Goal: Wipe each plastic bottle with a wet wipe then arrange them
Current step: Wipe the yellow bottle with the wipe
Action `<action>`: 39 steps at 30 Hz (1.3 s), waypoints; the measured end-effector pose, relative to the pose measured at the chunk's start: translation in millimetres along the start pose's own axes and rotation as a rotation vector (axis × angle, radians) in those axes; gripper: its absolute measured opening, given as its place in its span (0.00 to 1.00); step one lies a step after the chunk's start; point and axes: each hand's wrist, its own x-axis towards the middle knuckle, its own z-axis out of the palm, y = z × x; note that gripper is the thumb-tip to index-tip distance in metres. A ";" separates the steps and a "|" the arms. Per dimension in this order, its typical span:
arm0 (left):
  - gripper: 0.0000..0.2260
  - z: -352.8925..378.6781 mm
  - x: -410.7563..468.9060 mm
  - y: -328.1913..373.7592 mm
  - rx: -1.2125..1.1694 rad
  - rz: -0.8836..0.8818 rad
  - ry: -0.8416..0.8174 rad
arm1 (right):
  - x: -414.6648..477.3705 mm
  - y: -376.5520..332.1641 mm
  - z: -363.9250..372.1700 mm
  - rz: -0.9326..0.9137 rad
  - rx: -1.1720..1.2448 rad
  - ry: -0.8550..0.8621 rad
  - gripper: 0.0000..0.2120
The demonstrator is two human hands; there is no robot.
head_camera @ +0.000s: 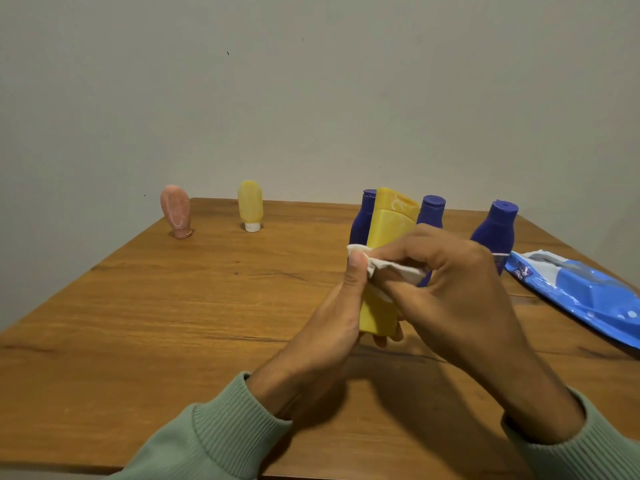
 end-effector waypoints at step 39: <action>0.24 -2.9 4.3 8.6 -0.489 -0.132 0.217 | 3.8 -3.0 -3.9 0.049 -0.027 -0.142 0.10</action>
